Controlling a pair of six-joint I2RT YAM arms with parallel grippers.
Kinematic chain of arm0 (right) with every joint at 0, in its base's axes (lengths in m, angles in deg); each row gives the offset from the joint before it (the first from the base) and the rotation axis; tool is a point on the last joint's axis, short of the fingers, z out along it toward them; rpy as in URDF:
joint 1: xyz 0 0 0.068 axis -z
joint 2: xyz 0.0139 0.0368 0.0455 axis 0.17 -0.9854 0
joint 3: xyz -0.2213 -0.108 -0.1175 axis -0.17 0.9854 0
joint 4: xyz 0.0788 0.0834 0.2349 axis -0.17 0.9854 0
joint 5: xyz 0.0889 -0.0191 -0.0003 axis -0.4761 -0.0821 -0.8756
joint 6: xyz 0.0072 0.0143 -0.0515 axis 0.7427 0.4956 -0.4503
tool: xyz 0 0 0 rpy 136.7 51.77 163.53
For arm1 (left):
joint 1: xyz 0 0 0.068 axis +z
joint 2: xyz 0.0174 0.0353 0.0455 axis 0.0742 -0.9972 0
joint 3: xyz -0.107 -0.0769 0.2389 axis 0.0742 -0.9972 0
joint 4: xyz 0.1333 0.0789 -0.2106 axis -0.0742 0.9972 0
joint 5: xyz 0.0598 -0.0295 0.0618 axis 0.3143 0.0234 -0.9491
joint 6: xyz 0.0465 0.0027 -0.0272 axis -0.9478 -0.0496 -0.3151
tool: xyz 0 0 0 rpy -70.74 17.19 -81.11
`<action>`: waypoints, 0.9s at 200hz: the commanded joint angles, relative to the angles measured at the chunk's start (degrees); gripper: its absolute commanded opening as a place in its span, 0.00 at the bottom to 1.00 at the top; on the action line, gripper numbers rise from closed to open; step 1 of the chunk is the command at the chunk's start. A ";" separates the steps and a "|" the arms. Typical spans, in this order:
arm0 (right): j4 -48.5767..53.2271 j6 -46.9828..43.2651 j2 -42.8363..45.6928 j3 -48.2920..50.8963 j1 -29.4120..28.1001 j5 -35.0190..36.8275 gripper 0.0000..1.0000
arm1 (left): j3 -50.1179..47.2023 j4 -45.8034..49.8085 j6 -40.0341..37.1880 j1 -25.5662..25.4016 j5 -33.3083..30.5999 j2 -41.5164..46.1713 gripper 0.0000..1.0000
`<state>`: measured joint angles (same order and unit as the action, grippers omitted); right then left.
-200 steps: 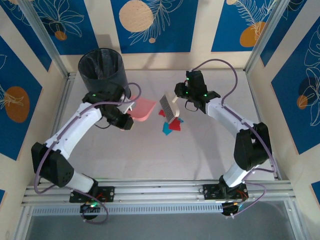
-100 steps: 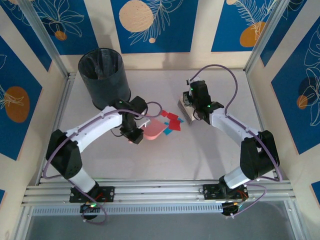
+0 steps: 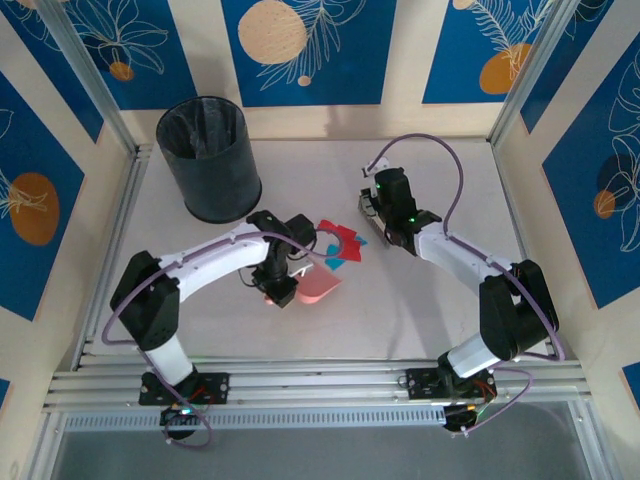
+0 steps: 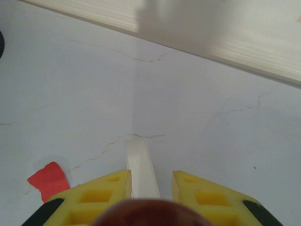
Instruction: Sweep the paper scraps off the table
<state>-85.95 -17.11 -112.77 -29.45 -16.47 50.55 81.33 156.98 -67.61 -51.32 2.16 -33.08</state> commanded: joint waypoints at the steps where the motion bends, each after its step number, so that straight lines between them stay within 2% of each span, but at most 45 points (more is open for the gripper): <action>1: -2.48 -1.77 1.27 0.87 -0.54 -1.60 0.00 | -0.86 -0.45 1.75 -0.56 0.66 -2.05 0.00; 99: 6.04 -1.04 -0.39 -0.99 -1.77 -8.19 0.00 | 0.34 -1.50 0.84 -1.27 1.75 -7.43 0.00; 180: 12.23 1.42 -1.28 -3.94 -3.25 -18.38 0.00 | 4.03 -2.78 1.16 -0.45 2.64 -12.39 0.00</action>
<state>-78.67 -17.68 -113.01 -31.99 -18.72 38.58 83.62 153.73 -66.60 -51.91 3.26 -43.27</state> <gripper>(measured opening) 0.262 0.249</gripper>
